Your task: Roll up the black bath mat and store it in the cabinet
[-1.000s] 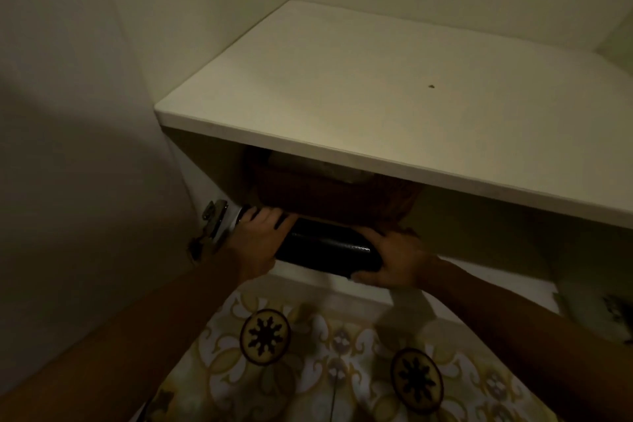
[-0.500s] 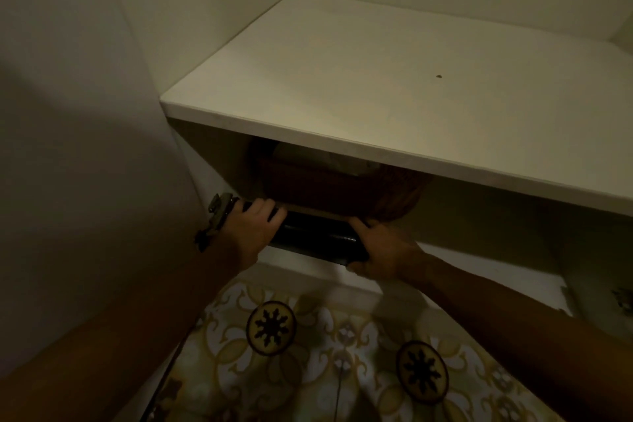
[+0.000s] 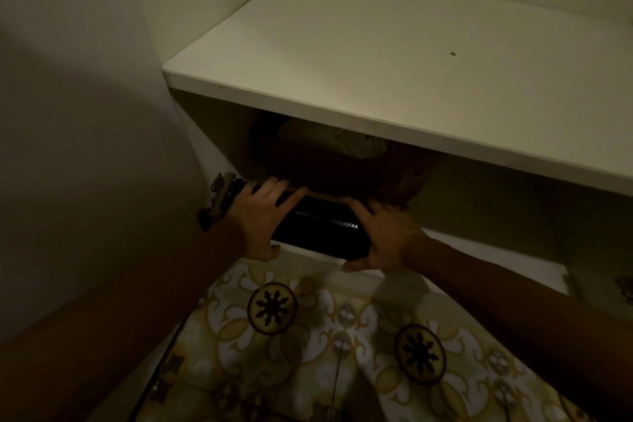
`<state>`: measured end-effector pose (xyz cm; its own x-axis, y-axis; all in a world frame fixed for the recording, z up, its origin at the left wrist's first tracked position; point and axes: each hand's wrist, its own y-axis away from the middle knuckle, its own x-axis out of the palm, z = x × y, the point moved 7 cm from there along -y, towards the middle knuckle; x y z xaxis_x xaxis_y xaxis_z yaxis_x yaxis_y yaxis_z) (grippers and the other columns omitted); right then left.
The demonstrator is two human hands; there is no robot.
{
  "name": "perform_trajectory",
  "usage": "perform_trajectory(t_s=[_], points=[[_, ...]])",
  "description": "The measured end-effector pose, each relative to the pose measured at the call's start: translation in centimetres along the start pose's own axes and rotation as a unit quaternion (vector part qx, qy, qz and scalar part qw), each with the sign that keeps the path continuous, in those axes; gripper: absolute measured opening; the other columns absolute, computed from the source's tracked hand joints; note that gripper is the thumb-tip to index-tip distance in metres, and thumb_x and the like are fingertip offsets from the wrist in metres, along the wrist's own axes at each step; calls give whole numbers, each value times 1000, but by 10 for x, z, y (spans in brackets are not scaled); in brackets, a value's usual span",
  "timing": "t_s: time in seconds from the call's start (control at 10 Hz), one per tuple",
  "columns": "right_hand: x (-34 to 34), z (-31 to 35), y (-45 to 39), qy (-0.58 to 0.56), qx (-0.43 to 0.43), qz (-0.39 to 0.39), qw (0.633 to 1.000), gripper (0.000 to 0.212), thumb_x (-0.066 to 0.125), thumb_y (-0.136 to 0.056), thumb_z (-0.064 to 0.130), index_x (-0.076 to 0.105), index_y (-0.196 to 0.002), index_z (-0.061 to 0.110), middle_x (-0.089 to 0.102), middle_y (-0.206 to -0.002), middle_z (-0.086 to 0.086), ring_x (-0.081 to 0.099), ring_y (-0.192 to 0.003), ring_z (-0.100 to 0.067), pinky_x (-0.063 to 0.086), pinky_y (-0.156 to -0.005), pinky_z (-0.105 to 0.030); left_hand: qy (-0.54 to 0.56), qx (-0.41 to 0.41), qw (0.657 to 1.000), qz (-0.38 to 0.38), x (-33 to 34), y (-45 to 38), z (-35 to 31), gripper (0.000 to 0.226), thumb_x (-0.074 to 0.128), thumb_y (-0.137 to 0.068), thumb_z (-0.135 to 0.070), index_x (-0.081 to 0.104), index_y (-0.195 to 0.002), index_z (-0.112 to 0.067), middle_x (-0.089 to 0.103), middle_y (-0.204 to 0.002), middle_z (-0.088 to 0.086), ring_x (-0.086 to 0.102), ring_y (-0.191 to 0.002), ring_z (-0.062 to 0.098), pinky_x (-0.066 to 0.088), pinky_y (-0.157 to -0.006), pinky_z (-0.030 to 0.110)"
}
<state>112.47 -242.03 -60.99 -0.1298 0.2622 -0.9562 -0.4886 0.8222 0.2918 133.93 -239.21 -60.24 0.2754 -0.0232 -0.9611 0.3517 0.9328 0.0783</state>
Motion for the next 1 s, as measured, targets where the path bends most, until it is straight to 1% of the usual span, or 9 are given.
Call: perform_trajectory(t_s=[0.2, 0.3, 0.4, 0.5, 0.6, 0.7, 0.8, 0.9, 1.0], points=[[-3, -2, 3, 20, -6, -11, 1000, 129, 67, -56, 89, -3, -153, 40, 34, -154, -14, 44, -131, -41, 40, -104, -58, 6, 2, 1000, 8, -1, 0, 0, 129, 62, -66, -73, -19, -155, -26, 13, -161, 15, 14, -148, 32, 22, -118, 50], [-4, -2, 5, 35, -11, -25, 999, 126, 64, -58, 90, -2, -152, 40, 37, -152, -16, 47, -128, -42, 43, -100, -57, 7, 4, 1000, 0, -3, 0, 1, 129, 62, -65, -75, -18, -155, -29, 15, -160, 13, 17, -147, 31, 27, -115, 48], [-13, -1, 5, 29, -13, -62, 998, 123, 63, -59, 91, 4, -153, 40, 42, -147, -16, 55, -119, -42, 51, -89, -50, 17, 6, 1000, -13, -3, 0, 3, 126, 60, -64, -76, -15, -154, -34, 18, -159, 9, 21, -143, 29, 33, -108, 46], [-18, 1, 2, 18, -17, -85, 996, 119, 61, -60, 92, 5, -153, 43, 43, -145, -17, 59, -113, -41, 55, -81, -45, 36, -9, 999, -25, -5, -2, 4, 124, 59, -62, -78, -10, -155, -35, 22, -156, 8, 24, -141, 29, 34, -107, 46], [-17, 6, 4, 15, 1, -105, 994, 117, 56, -60, 95, 1, -153, 49, 43, -147, -20, 57, -116, -45, 52, -86, -51, 62, -5, 998, -29, -4, 0, 4, 124, 62, -60, -77, -4, -157, -37, 15, -161, 8, 19, -145, 32, 28, -113, 51], [-18, 12, 22, 1, 52, -112, 992, 116, 51, -59, 96, 0, -154, 51, 35, -153, -18, 36, -136, -44, 25, -105, -73, 102, 26, 994, -32, -10, 23, -1, 117, 71, -62, -70, 17, -158, -32, 12, -166, 7, 10, -152, 34, 22, -117, 58], [-27, 17, 56, -11, 111, -88, 990, 113, 48, -61, 96, 9, -155, 47, 30, -156, -17, 23, -143, -41, 4, -106, -83, 141, 7, 990, -17, -29, 56, -12, 111, 67, -66, -74, 21, -158, -32, 8, -168, 5, 3, -153, 34, 19, -116, 64], [-41, 19, 100, -51, 164, -50, 984, 118, 47, -59, 98, -7, -153, 52, 9, -166, -17, 3, -151, -42, -2, -103, -83, 126, -7, 991, 30, -55, 88, -27, 107, 51, -70, -82, 10, -158, -37, 2, -168, -1, -2, -154, 31, 15, -117, 64], [-67, 23, 143, -75, 175, 5, 982, 117, 46, -62, 98, -17, -150, 54, -6, -168, -14, -8, -152, -40, -7, -103, -83, 122, 1, 992, 43, -96, 121, -35, 107, 40, -69, -90, 6, -158, -40, 2, -168, -2, 3, -153, 30, 4, -116, 57]])
